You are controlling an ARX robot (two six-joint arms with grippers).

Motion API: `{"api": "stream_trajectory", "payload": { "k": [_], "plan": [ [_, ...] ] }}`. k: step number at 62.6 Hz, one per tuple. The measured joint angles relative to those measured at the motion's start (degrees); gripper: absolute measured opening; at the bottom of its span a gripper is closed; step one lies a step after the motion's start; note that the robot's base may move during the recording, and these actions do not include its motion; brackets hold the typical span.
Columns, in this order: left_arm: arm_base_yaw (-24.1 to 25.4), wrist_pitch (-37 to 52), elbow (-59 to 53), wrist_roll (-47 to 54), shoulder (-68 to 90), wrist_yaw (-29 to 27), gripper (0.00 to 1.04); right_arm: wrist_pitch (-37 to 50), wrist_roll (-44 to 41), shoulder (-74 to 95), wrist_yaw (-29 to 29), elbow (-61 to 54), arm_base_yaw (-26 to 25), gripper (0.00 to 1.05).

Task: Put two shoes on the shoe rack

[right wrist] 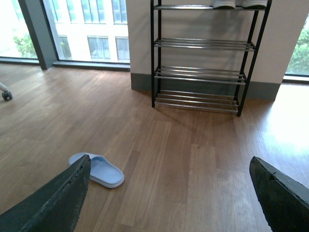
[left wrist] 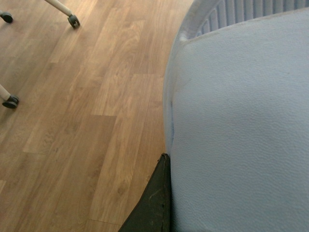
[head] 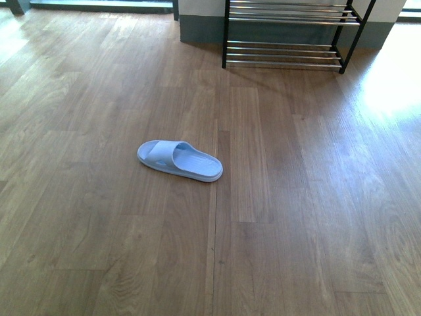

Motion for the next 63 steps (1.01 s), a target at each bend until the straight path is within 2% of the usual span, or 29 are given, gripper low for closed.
{"api": "stream_trajectory", "payload": {
  "k": [8, 11, 14, 18, 19, 24, 28, 63],
  "plan": [
    [-4.3, -9.4, -2.9, -2.1, -13.0, -3.6, 0.02, 0.0, 0.0, 0.0, 0.0, 0.0, 0.0, 0.95],
    [-5.9, -14.6, -4.4, -2.4, -19.8, -6.6, 0.02, 0.0, 0.0, 0.0, 0.0, 0.0, 0.0, 0.95],
    [-4.9, -17.0, -6.7, -2.3, -26.6, -6.0, 0.02, 0.0, 0.0, 0.0, 0.0, 0.0, 0.0, 0.95],
    [0.8, -11.7, -11.1, -0.6, -34.8, -2.6, 0.02, 0.0, 0.0, 0.0, 0.0, 0.0, 0.0, 0.95],
    [4.3, -8.0, -13.1, 0.4, -37.6, -0.7, 0.02, 0.0, 0.0, 0.0, 0.0, 0.0, 0.0, 0.95],
    [13.9, 0.7, -18.3, 3.6, -42.5, 4.1, 0.02, 0.0, 0.0, 0.0, 0.0, 0.0, 0.0, 0.95],
    [17.5, 2.4, -20.1, 5.0, -43.1, 4.5, 0.02, 0.0, 0.0, 0.0, 0.0, 0.0, 0.0, 0.95],
    [18.3, 2.7, -20.5, 6.7, -43.5, 5.1, 0.02, 0.0, 0.0, 0.0, 0.0, 0.0, 0.0, 0.95]
  ]
}}
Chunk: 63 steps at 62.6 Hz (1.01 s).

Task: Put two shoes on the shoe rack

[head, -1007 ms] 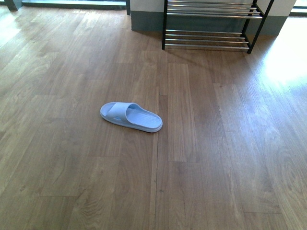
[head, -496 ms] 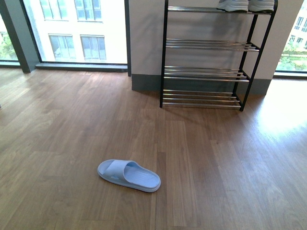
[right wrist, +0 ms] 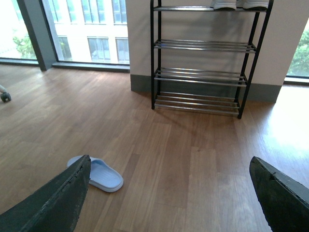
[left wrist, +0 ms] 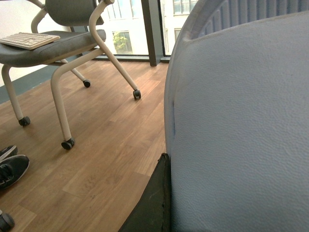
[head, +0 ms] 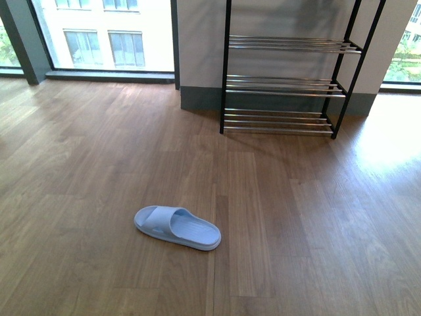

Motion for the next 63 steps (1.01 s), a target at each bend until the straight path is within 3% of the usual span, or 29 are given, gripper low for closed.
{"api": "stream_trajectory", "payload": {
  "k": [63],
  "plan": [
    [0.0, 0.0, -0.1, 0.1, 0.0, 0.0, 0.02, 0.0, 0.0, 0.0, -0.1, 0.0, 0.0, 0.95]
  ]
}}
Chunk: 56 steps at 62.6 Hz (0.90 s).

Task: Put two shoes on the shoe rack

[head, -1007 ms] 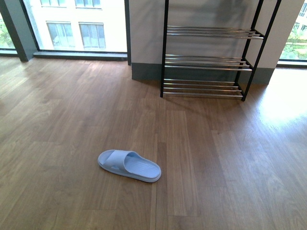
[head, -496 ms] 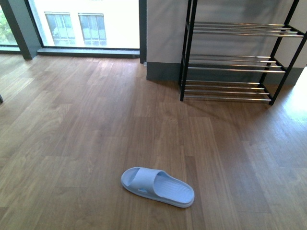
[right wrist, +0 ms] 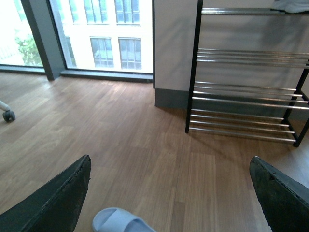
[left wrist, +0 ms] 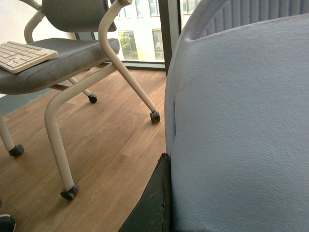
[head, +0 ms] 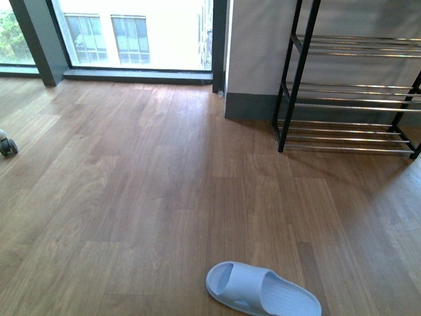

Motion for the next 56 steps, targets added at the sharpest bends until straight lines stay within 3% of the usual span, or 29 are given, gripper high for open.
{"api": "stream_trajectory", "payload": {
  "k": [27, 29, 32, 33, 37, 44, 51, 56],
  "plan": [
    [0.0, 0.0, 0.0, 0.1, 0.0, 0.1, 0.02, 0.0, 0.0, 0.0, 0.0, 0.0, 0.0, 0.95],
    [0.0, 0.0, 0.0, 0.1, 0.0, 0.1, 0.02, -0.5, 0.3, 0.4, 2.1, 0.1, 0.5, 0.95],
    [0.0, 0.0, 0.0, 0.1, 0.0, 0.1, 0.02, -3.8, 0.7, 2.6, 16.5, 0.5, 5.9, 0.95],
    [0.0, 0.0, 0.0, 0.1, 0.0, 0.1, 0.02, -4.3, 0.8, 3.1, 18.8, 0.5, 6.8, 0.95],
    [0.0, 0.0, 0.0, 0.1, 0.0, 0.1, 0.02, -2.3, 1.3, 6.1, 19.2, 0.5, 7.2, 0.95],
    [0.0, 0.0, 0.0, 0.1, 0.0, 0.1, 0.02, 8.9, -0.2, 18.0, 15.4, 1.0, 4.0, 0.95],
    [0.0, 0.0, 0.0, 0.1, 0.0, 0.1, 0.02, 34.3, -5.7, 49.1, 11.4, 4.6, -0.2, 0.95],
    [0.0, 0.0, 0.0, 0.1, 0.0, 0.1, 0.02, 44.8, -8.4, 65.4, 11.0, 7.5, -1.3, 0.95]
  ]
}}
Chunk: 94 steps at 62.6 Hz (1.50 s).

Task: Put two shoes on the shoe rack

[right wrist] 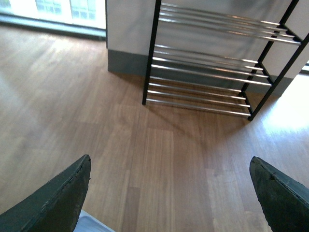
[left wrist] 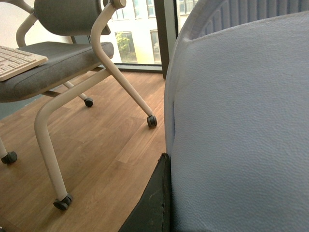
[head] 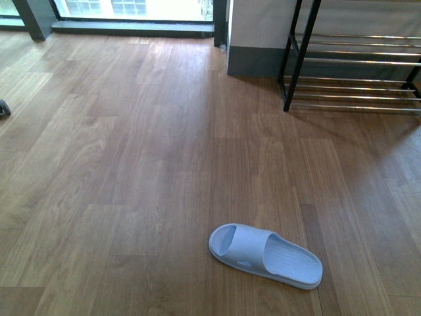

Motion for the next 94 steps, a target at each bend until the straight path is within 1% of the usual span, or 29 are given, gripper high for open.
{"api": "stream_trajectory", "payload": {
  "k": [2, 8, 14, 22, 29, 32, 36, 47, 52, 63, 81, 87, 94],
  "plan": [
    [0.0, 0.0, 0.0, 0.0, 0.0, 0.0, 0.02, 3.0, -0.4, 6.1, -0.6, 1.1, -0.3, 0.95],
    [0.0, 0.0, 0.0, 0.0, 0.0, 0.0, 0.02, 8.2, -2.6, 22.0, -0.9, 4.2, -0.7, 0.95],
    [0.0, 0.0, 0.0, 0.0, 0.0, 0.0, 0.02, 9.6, -4.5, 33.7, -1.5, 6.6, -0.7, 0.95],
    [0.0, 0.0, 0.0, 0.0, 0.0, 0.0, 0.02, 11.1, -4.9, 45.0, -1.4, 10.5, -0.5, 0.95],
    [0.0, 0.0, 0.0, 0.0, 0.0, 0.0, 0.02, 11.6, -3.2, 53.0, -3.2, 14.0, 0.5, 0.95],
    [0.0, 0.0, 0.0, 0.0, 0.0, 0.0, 0.02, 12.5, -1.0, 57.2, -5.0, 15.7, 1.3, 0.95],
    [0.0, 0.0, 0.0, 0.0, 0.0, 0.0, 0.02, 13.1, 1.3, 61.3, -5.6, 17.6, 2.4, 0.95],
    [0.0, 0.0, 0.0, 0.0, 0.0, 0.0, 0.02, 15.4, 8.1, 70.1, -6.6, 22.1, 5.3, 0.95],
    [0.0, 0.0, 0.0, 0.0, 0.0, 0.0, 0.02, 15.8, 11.5, 73.9, -7.5, 24.8, 7.8, 0.95],
    [0.0, 0.0, 0.0, 0.0, 0.0, 0.0, 0.02, 15.8, 17.2, 81.2, -7.0, 32.1, 13.6, 0.95],
    [0.0, 0.0, 0.0, 0.0, 0.0, 0.0, 0.02, 15.2, 20.3, 86.9, -6.2, 38.5, 18.9, 0.95],
    [0.0, 0.0, 0.0, 0.0, 0.0, 0.0, 0.02, 15.2, 19.1, 88.8, -6.8, 40.3, 19.9, 0.95],
    [0.0, 0.0, 0.0, 0.0, 0.0, 0.0, 0.02, 15.3, 15.2, 91.5, -7.5, 41.7, 20.7, 0.95]
  ]
}}
